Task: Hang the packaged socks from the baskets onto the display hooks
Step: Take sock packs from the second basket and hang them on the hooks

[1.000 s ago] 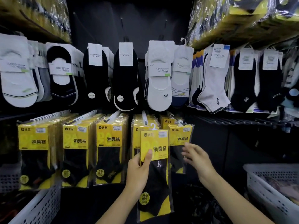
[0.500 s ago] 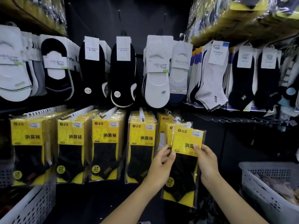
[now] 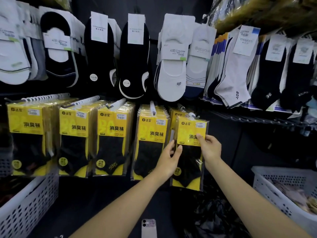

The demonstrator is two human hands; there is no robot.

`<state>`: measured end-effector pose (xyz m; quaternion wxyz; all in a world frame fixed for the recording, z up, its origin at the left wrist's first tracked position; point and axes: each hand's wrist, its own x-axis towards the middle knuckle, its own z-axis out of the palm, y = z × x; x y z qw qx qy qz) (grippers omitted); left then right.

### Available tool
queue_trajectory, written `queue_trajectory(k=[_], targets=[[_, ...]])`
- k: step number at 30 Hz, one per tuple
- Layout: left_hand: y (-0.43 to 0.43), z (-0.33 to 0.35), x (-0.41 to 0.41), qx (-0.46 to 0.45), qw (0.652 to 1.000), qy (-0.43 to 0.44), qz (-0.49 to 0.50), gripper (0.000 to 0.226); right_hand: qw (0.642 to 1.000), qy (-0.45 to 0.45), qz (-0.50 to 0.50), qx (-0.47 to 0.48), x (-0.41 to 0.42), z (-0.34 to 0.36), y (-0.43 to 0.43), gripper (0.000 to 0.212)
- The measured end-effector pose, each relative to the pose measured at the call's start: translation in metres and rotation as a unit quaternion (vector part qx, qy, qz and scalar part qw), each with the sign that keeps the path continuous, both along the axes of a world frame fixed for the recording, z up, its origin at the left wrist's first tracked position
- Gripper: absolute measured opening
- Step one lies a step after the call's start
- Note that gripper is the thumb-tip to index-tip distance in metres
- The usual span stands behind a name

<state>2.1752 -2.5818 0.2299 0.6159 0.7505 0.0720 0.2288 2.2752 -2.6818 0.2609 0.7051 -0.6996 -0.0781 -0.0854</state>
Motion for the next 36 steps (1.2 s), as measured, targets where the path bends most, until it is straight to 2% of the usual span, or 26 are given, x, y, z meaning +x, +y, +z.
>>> queue_trajectory(k=[3,6,10,13,15,18,21,25,27,29,30,33,35,36], targets=[[0.005,-0.012,-0.002,0.018,1.0,0.019,-0.003,0.055,0.998,0.034,-0.053,-0.005,-0.002,-0.013,0.0,0.039],[0.016,-0.036,-0.015,0.072,0.995,0.061,-0.007,0.056,0.998,0.037,-0.056,-0.005,-0.019,-0.037,-0.004,0.047],[0.04,-0.093,-0.06,0.127,0.985,0.117,-0.028,0.054,0.997,0.044,0.033,-0.045,-0.063,-0.093,-0.001,0.049],[0.063,-0.15,-0.119,0.158,0.972,0.176,-0.021,0.048,0.981,0.097,0.123,-0.111,-0.101,-0.156,0.007,0.043],[0.077,-0.194,-0.164,0.151,0.961,0.23,-0.013,0.045,0.954,0.16,0.18,-0.176,-0.13,-0.207,0.013,0.04],[0.092,-0.263,-0.232,0.085,0.946,0.31,0.036,0.041,0.902,0.257,0.228,-0.262,-0.176,-0.293,0.015,0.039],[0.103,-0.322,-0.287,0.044,0.918,0.389,0.064,0.035,0.848,0.32,0.27,-0.325,-0.218,-0.362,0.008,0.022],[0.104,-0.385,-0.341,-0.095,0.879,0.455,0.109,0.023,0.801,0.38,0.272,-0.375,-0.248,-0.422,-0.006,0.014],[0.1,-0.402,-0.36,-0.131,0.853,0.496,0.095,0.022,0.759,0.413,0.311,-0.394,-0.256,-0.438,-0.01,0.008],[0.092,-0.419,-0.371,-0.178,0.83,0.524,0.066,0.026,0.727,0.438,0.326,-0.417,-0.263,-0.452,-0.015,0.037],[0.087,-0.426,-0.376,-0.189,0.82,0.538,0.056,0.028,0.724,0.448,0.321,-0.415,-0.267,-0.455,-0.017,0.048],[0.075,-0.434,-0.379,-0.19,0.795,0.573,0.051,0.021,0.711,0.473,0.305,-0.421,-0.277,-0.465,-0.026,0.058],[0.068,-0.439,-0.38,-0.213,0.788,0.569,0.095,0.017,0.68,0.509,0.31,-0.427,-0.283,-0.47,-0.032,0.062],[0.066,-0.44,-0.381,-0.226,0.782,0.567,0.124,0.024,0.666,0.526,0.315,-0.426,-0.285,-0.472,-0.034,0.059]])
